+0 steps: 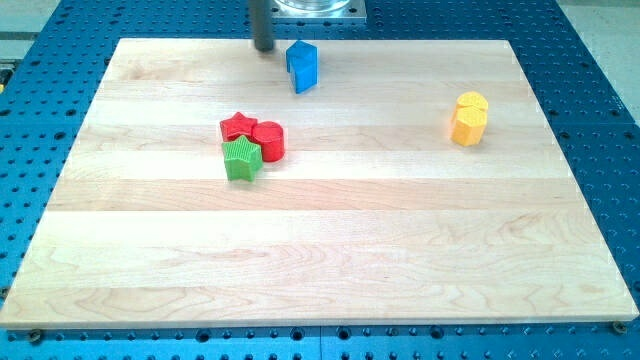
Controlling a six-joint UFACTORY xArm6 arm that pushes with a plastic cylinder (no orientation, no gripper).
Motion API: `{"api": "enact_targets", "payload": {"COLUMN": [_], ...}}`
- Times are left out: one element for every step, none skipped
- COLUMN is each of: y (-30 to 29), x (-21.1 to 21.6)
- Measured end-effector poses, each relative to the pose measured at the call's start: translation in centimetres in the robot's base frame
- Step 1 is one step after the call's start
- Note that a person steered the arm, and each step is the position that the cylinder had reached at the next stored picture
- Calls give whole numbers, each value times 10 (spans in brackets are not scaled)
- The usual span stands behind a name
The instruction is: Separate the blue blocks from each other
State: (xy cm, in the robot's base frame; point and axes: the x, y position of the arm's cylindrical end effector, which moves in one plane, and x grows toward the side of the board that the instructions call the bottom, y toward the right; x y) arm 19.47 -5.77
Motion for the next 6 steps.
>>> {"api": "enact_targets", "payload": {"y": [52, 42, 59, 45, 18, 16], "x": [1, 63, 92, 94, 116, 145]}}
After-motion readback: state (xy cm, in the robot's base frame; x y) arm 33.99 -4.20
